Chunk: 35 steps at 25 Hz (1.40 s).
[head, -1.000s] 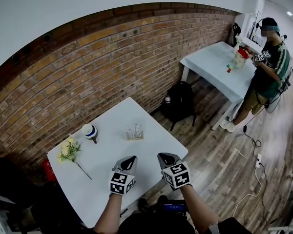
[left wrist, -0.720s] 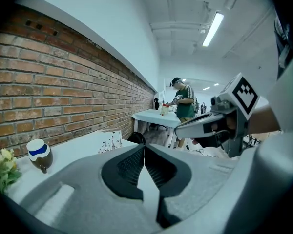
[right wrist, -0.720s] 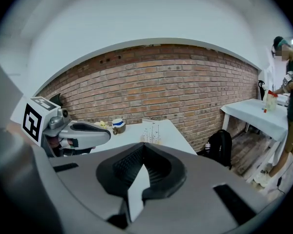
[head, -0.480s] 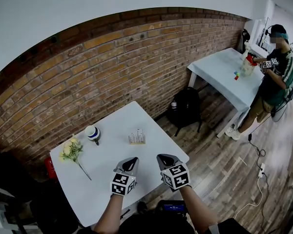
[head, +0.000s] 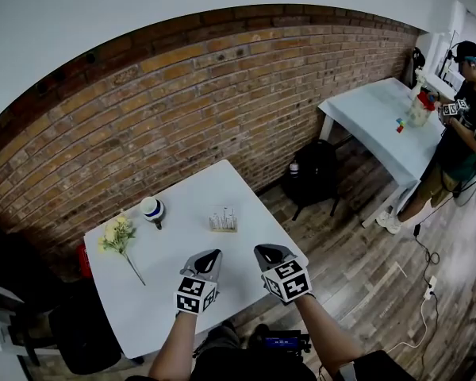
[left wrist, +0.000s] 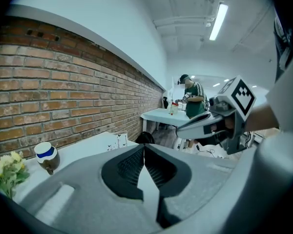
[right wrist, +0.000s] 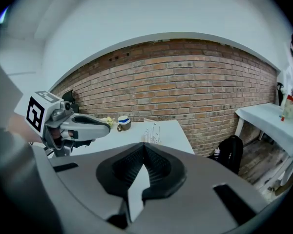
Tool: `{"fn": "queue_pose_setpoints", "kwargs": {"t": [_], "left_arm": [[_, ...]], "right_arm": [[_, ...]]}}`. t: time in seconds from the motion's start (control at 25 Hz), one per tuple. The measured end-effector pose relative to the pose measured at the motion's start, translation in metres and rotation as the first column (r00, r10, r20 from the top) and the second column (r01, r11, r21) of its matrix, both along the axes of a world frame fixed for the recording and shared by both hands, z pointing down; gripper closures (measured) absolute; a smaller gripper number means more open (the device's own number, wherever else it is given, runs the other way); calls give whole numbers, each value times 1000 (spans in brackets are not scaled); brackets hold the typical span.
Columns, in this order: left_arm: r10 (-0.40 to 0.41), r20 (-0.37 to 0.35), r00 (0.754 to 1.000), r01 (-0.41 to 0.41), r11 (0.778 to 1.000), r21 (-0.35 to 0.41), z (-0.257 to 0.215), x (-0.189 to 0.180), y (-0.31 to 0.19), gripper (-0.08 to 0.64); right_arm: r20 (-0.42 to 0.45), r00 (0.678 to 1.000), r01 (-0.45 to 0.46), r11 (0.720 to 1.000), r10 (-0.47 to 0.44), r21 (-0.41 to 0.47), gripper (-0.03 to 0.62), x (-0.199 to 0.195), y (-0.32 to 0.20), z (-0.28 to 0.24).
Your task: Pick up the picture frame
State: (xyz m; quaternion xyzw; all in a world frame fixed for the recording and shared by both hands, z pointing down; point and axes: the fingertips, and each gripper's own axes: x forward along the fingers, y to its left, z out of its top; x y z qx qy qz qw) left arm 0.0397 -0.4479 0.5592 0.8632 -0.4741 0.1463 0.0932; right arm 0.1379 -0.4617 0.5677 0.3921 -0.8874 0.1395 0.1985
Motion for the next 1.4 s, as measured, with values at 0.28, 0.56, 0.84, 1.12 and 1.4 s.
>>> {"fn": "queue_pose_setpoints", "kwargs": {"t": [0.28, 0.56, 0.84, 1.12, 1.4], "left_arm": [[-48, 7, 999, 48, 998, -29, 17, -20, -27, 548], [-23, 42, 999, 27, 996, -88, 51, -30, -72, 546], [-34, 51, 998, 39, 992, -119, 81, -48, -115, 545], [-25, 51, 998, 34, 984, -173, 113, -55, -133, 477], [-18, 41, 999, 26, 979, -201, 136, -55, -147, 423]], "right_arm": [[6, 1000, 8, 1000, -8, -6, 583, -22, -31, 11], [-5, 1000, -31, 998, 31, -50, 583, -37, -71, 39], [-13, 998, -59, 993, 58, -101, 554, -51, -105, 71], [-35, 997, -75, 987, 71, -140, 514, -60, -124, 103], [-44, 997, -74, 981, 67, -180, 468, -74, -139, 128]]}}
